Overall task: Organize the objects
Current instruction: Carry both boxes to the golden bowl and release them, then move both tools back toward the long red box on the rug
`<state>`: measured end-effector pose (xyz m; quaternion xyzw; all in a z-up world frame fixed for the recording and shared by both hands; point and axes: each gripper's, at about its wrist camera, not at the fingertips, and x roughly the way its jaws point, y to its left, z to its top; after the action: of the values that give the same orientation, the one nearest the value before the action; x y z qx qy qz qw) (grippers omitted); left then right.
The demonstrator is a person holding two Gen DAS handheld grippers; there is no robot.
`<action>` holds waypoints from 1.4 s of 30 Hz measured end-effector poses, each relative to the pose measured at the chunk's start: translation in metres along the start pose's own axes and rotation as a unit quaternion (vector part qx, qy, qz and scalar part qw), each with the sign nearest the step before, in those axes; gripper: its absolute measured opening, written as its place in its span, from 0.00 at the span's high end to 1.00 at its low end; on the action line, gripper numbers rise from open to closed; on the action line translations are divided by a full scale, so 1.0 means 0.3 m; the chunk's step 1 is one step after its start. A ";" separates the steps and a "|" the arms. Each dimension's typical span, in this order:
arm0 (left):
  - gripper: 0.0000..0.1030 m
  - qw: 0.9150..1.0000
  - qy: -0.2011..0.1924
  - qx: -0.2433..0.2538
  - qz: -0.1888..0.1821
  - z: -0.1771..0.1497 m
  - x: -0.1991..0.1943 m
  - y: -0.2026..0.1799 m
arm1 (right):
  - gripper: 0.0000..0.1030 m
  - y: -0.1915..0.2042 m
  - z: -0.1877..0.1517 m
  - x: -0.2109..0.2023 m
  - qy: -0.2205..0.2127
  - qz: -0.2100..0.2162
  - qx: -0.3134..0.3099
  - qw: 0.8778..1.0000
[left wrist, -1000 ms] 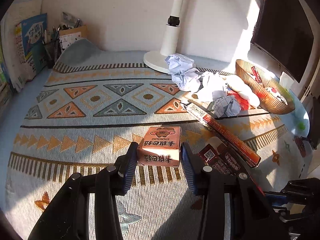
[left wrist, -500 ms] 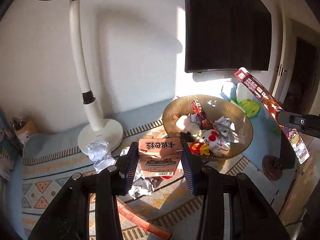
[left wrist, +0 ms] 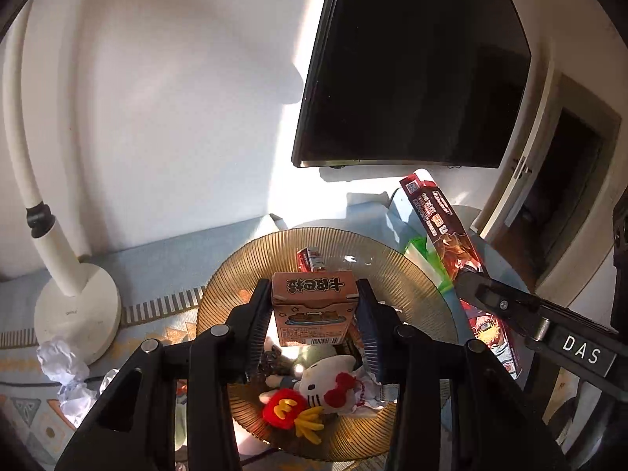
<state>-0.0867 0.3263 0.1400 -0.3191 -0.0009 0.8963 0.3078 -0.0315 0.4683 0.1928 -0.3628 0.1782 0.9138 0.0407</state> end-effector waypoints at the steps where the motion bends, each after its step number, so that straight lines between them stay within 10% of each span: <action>1: 0.46 1.000 -0.011 -0.004 0.002 -0.006 0.005 0.003 | 0.74 -0.011 -0.006 0.017 0.009 0.001 0.003 1.000; 3: 0.19 1.000 -0.023 -0.009 0.006 -0.016 0.005 0.018 | 0.74 -0.030 -0.027 0.028 0.015 0.004 0.002 1.000; 12: 0.19 0.999 -0.027 -0.026 0.005 -0.062 -0.184 0.097 | 0.69 0.052 -0.150 -0.086 0.019 0.034 -0.037 0.999; 17: 0.19 0.997 -0.062 -0.028 0.027 -0.098 -0.408 0.160 | 0.28 0.212 -0.253 -0.183 -0.007 0.075 -0.085 0.994; 23: 0.01 0.992 -0.065 -0.023 0.107 -0.314 -0.612 0.275 | 0.16 0.368 -0.497 -0.124 -0.044 0.035 -0.165 0.985; 31: 0.02 0.975 0.029 -0.116 0.187 -0.686 -0.518 0.522 | 0.16 0.370 -0.621 0.064 0.006 0.034 -0.150 0.988; 42: 0.01 0.974 0.069 -0.122 0.178 -0.710 -0.449 0.533 | 0.16 0.418 -0.650 0.130 0.037 0.003 -0.179 0.983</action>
<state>0.0288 0.0808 0.0155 -0.4109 -0.0325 0.9054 0.1017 0.0409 0.2797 0.0722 -0.3975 0.0138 0.9169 -0.0342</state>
